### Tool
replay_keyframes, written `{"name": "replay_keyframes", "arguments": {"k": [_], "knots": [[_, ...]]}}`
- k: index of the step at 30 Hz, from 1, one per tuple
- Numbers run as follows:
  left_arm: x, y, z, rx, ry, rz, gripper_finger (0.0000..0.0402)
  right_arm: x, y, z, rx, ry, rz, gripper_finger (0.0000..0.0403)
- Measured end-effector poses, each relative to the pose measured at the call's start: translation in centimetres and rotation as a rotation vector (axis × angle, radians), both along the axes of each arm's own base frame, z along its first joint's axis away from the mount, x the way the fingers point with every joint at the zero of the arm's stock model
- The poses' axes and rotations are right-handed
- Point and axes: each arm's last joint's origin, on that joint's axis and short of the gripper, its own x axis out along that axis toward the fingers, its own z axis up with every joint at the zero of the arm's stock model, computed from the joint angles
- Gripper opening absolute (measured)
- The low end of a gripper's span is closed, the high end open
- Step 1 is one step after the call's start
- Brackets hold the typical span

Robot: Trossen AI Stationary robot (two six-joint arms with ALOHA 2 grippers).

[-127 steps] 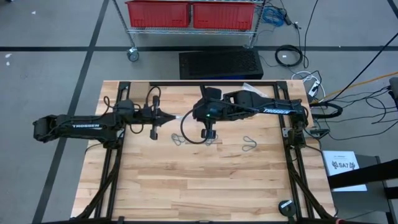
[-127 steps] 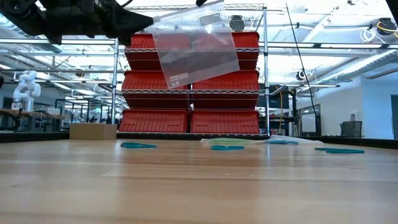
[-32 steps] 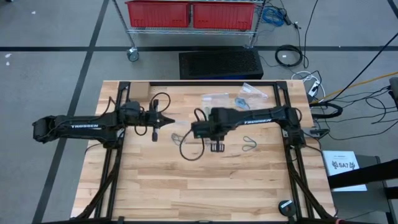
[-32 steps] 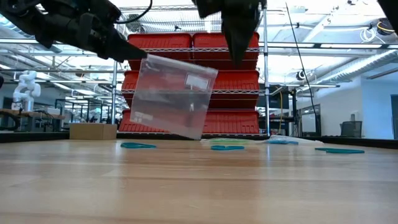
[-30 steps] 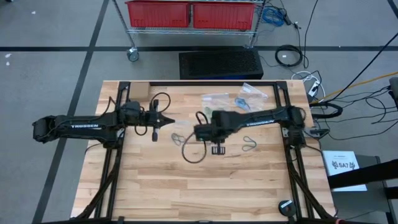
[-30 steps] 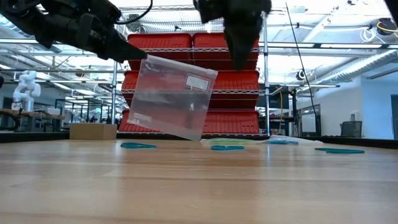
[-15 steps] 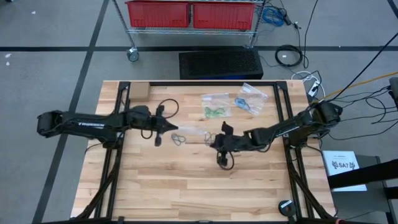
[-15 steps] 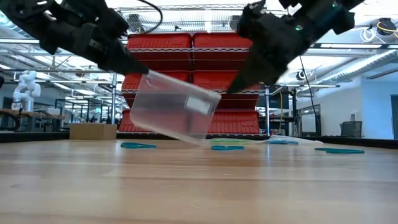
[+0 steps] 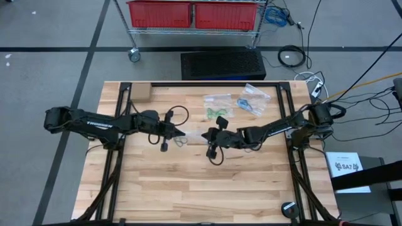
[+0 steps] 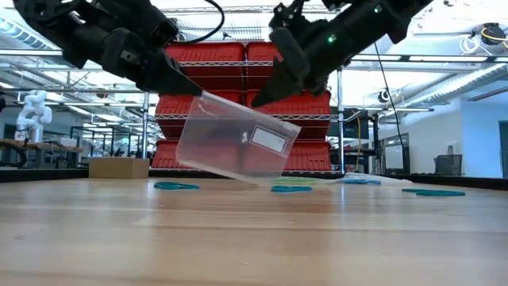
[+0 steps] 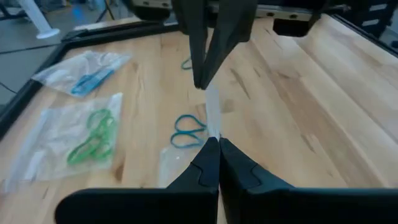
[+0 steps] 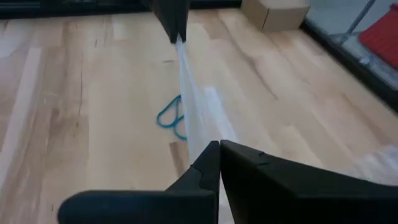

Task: Sort rubber bands
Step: Open the left transparent zip bag

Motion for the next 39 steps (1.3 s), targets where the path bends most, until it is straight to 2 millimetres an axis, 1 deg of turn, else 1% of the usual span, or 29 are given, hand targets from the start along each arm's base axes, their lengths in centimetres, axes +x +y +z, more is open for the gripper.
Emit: {"name": "replay_keyframes", "arguments": {"k": [5, 10, 14, 20, 23, 25, 28, 34, 39], "knots": [[0.2, -0.4, 0.3, 0.02, 0.003, -0.027, 0.0014, 0.2, 0.0, -0.7, 0.046, 0.018, 0.014, 0.0002], [0.2, -0.5, 0.2, 0.023, 0.009, -0.033, 0.0004, 0.2, 0.3, -0.6, 0.042, 0.004, 0.03, 0.0001], [0.1, -0.5, 0.2, 0.02, 0.011, -0.032, 0.0004, 0.2, 0.3, -0.5, 0.037, 0.002, 0.035, 0.0001], [0.1, -0.5, 0.0, 0.002, 0.032, -0.012, 0.0004, 0.8, 1.0, 0.6, 0.007, -0.067, 0.075, 0.0], [0.1, -0.5, 0.0, 0.002, 0.032, -0.011, 0.0004, 1.0, 1.1, 1.0, -0.005, -0.067, 0.085, 0.0], [0.1, -0.5, 0.0, 0.002, 0.032, -0.01, 0.0004, 1.0, 0.9, 1.0, -0.009, -0.052, 0.08, 0.0], [0.1, -0.5, 0.0, 0.002, 0.032, -0.009, 0.0004, 1.2, 0.6, 0.3, -0.01, -0.031, 0.072, 0.0], [0.1, -0.4, 0.0, 0.005, 0.032, 0.0, 0.0003, 2.1, 0.3, -1.9, 0.026, 0.003, 0.09, 0.0], [0.1, -0.4, 0.1, 0.005, 0.028, 0.001, 0.0003, 2.4, 0.1, -2.8, 0.052, 0.007, 0.066, 0.0]]}}
